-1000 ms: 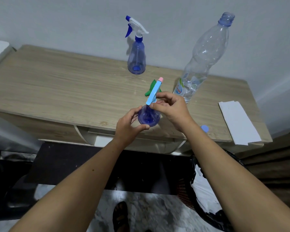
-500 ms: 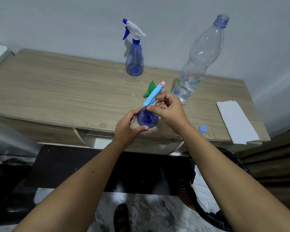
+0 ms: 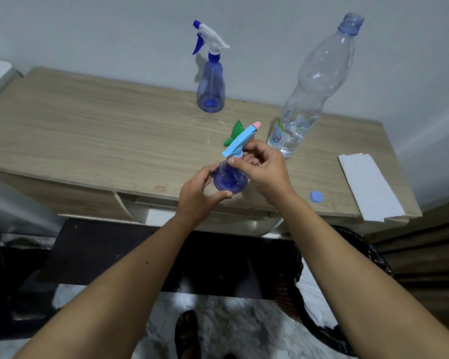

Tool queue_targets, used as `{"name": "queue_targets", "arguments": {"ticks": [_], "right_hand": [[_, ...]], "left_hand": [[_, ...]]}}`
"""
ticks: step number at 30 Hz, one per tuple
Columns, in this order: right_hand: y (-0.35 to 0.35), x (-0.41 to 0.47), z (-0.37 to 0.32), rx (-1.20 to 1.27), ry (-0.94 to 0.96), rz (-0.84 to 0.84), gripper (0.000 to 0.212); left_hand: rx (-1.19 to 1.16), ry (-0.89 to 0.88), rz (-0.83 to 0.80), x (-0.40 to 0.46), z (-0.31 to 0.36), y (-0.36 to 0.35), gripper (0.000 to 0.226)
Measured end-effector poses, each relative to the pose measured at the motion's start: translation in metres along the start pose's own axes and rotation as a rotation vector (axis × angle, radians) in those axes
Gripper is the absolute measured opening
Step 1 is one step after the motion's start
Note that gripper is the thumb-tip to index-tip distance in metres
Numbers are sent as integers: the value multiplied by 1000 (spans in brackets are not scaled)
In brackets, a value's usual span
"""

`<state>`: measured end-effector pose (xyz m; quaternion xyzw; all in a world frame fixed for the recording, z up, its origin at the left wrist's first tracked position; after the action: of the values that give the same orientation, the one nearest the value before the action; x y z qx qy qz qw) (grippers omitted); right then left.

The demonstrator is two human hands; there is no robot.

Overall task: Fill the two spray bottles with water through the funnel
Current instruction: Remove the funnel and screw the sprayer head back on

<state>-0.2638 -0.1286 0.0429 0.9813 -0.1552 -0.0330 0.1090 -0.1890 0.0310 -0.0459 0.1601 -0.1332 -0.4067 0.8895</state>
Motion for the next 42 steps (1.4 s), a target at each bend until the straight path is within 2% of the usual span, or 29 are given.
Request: {"name": "queue_targets", "arguments": {"ticks": [19,24,27,29,31,35,39,42], "right_hand": [[5,-7,4,-34,-30,-28,43],[9,-19,4,38,-39,75,41],[10,-22,4,43,-34,136,37],[8,-22,2,28,-29,158,40],[5,-22,3,18,-25,173,45],[-1,-25,3,-44,2,216,61],[-11,-28,3,-127,42,286,78],[-20,-25,7,-79,52,298,95]], "left_hand": [[21,53,16,-4,2,-1,90],[-57,143,2,-6,-3,-2,111],[-103,173,-77,-7,0,1,121],[-19,170,-125,-9,3,9,115],[130,145,-139,-13,6,26,99],[547,86,-68,-13,5,80,69],[707,206,-88,0,-18,114,74],[797,268,-162,9,-33,119,82]]}}
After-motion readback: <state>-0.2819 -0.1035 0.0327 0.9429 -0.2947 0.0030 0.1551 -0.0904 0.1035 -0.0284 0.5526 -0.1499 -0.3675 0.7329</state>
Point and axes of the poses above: each hand's wrist, its own x-axis towards the middle knuckle, its own y-axis out of the back of the hand, z = x × y, the point moved 7 cm from there along x, towards the middle knuckle, and after that the axes turned 15 degrees about -z, right-handed, at the moved point
